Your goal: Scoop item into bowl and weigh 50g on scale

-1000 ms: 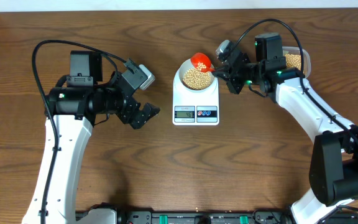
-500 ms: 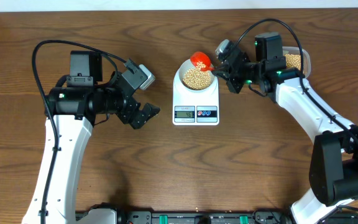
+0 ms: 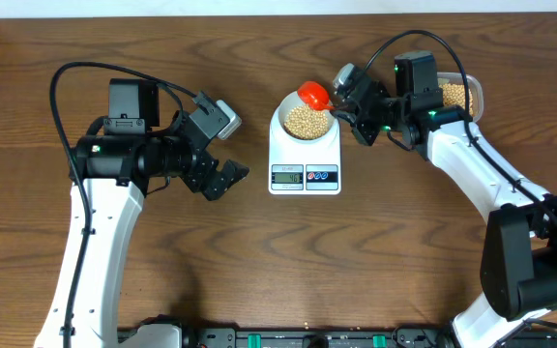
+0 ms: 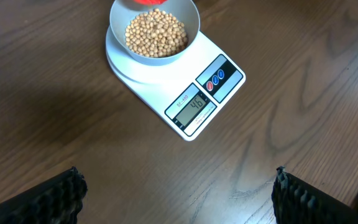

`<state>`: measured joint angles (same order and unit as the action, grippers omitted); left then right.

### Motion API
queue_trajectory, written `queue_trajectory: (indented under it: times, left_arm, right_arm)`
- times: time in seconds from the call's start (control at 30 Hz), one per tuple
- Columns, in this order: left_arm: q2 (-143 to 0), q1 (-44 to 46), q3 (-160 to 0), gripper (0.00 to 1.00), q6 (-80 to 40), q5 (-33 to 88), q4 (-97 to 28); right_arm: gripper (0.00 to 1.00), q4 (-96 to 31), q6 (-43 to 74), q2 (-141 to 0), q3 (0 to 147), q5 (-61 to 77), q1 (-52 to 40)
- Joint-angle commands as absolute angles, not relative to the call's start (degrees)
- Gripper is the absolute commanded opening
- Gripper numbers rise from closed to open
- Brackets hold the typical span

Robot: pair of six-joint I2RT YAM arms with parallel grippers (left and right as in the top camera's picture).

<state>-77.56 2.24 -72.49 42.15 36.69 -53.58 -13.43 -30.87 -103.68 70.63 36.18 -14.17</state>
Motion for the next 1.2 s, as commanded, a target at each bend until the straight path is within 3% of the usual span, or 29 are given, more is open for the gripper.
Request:
queue_trajectory:
  times: [0.0, 0.7, 1.17]
  left_arm:
    - [-77.06, 2.00, -74.11, 0.98, 41.91, 36.38, -53.71]
    - [-77.06, 2.00, -74.11, 0.98, 41.91, 36.38, -53.71]
    - [-77.06, 2.00, -74.11, 0.98, 41.91, 36.38, -53.71]
  right_arm:
    - [0.01, -13.23, -30.35, -103.50, 70.43, 37.10, -14.57]
    - [0.01, -13.04, -28.82, -103.50, 70.43, 39.07, -14.57]
    - [0.01, -13.02, -38.09, -99.66, 70.50, 30.74, -15.81]
